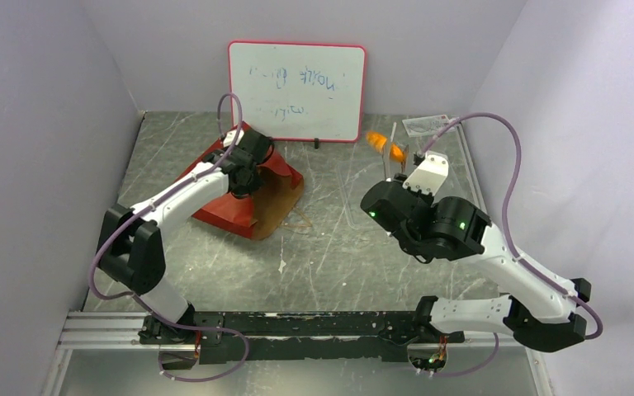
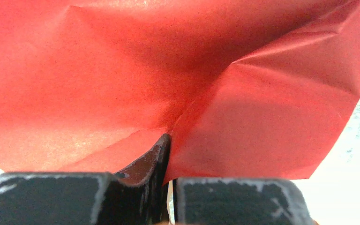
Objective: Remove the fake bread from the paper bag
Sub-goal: Place the fake bread in the container.
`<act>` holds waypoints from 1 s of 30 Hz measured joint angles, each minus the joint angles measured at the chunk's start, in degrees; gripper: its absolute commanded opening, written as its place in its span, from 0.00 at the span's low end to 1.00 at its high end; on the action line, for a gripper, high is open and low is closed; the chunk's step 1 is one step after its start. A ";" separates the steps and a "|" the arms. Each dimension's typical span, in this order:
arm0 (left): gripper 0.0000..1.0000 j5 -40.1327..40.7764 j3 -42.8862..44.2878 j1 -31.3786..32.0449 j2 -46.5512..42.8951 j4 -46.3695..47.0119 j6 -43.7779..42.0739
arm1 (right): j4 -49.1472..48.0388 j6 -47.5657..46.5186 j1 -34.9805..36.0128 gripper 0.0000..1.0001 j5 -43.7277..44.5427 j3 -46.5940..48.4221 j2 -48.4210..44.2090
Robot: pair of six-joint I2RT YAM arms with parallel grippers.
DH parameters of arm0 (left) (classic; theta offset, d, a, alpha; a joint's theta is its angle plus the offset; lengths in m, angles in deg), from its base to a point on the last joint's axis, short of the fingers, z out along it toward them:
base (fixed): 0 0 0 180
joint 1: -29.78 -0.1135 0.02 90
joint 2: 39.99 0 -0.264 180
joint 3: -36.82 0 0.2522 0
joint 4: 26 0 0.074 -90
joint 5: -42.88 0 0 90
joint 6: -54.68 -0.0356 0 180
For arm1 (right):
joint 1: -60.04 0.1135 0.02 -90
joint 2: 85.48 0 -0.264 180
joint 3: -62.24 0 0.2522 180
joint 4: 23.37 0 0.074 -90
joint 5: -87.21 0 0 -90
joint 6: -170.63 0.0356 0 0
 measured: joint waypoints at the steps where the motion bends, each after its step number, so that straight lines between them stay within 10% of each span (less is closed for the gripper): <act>1: 0.11 -0.20 -0.02 0.00 -0.20 0.02 -0.11 | -0.04 1.49 -0.15 0.00 0.85 -0.94 -0.15; 19: 0.11 -1.07 -1.53 0.90 -3.91 -0.07 -1.64 | -0.44 22.34 -5.25 0.00 2.10 -18.27 -8.04; 30: 0.11 -1.25 -1.90 0.98 -5.20 -0.09 -3.21 | -15.41 15.93 -20.28 0.00 -3.76 -33.14 -13.60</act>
